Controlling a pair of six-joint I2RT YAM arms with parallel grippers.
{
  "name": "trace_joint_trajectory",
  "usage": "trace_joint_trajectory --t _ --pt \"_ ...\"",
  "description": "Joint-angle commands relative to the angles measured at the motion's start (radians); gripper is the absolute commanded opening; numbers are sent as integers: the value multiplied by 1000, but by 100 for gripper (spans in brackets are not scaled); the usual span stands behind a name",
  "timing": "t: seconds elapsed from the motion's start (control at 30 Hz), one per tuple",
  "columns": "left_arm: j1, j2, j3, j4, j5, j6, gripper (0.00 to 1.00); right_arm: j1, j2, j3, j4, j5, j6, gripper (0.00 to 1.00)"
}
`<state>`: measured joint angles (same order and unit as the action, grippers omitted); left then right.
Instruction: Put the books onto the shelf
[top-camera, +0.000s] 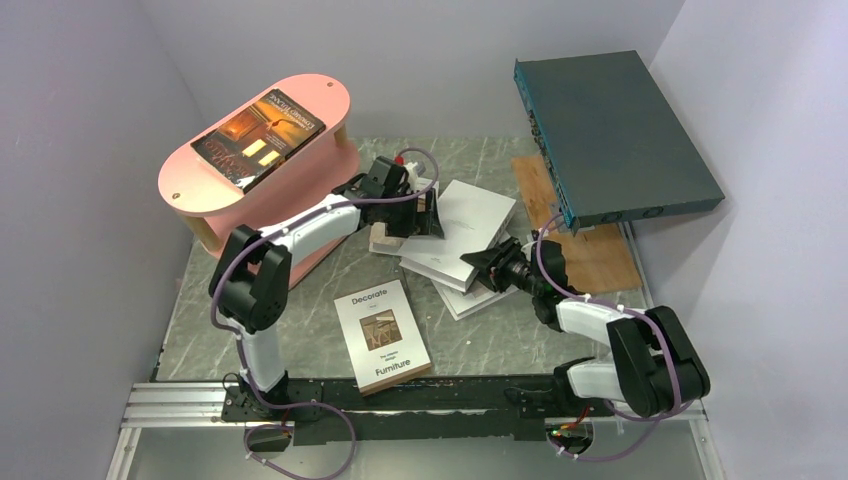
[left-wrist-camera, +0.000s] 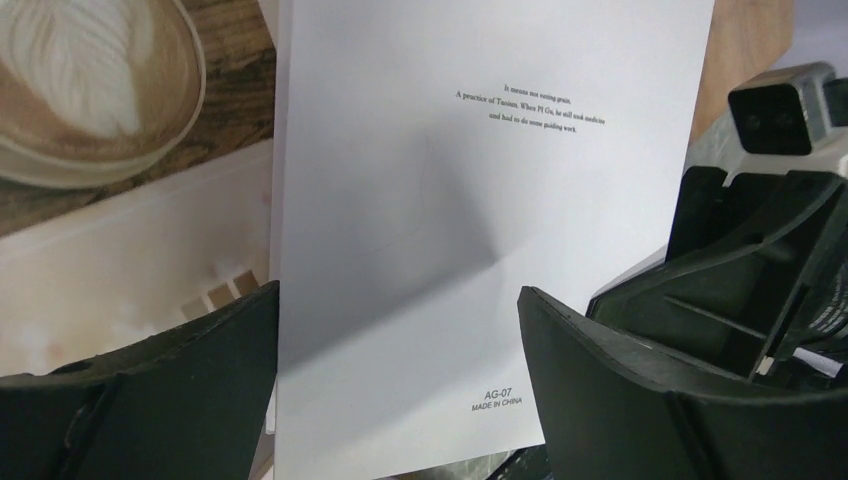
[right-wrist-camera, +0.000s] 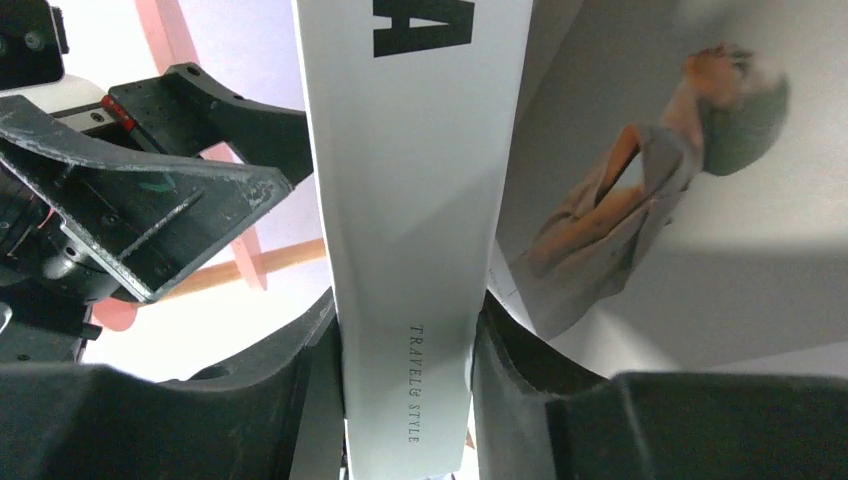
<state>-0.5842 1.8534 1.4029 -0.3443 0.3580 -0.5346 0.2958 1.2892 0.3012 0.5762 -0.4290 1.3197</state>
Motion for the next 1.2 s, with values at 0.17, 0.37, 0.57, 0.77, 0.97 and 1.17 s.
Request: trace_joint_trajectory --t 0.17,0.37,0.57,0.77,0.97,1.17 --pt "-119 -258 346 -287 -73 129 90 5 -85 95 -129 2 -122 0" --pt "-117 -384 461 -461 -210 184 91 19 -111 129 -151 17 -139 0" --pt "-117 -488 454 -512 -307 205 92 53 -126 177 -159 29 -160 0" --pt "-116 -567 469 -553 -394 197 92 85 -160 211 -151 29 -150 0" --pt "-111 -662 470 -609 -592 183 93 172 -179 283 -146 69 -138 0" --pt "-107 -765 424 -588 -673 145 93 306 -129 419 -182 180 -110 0"
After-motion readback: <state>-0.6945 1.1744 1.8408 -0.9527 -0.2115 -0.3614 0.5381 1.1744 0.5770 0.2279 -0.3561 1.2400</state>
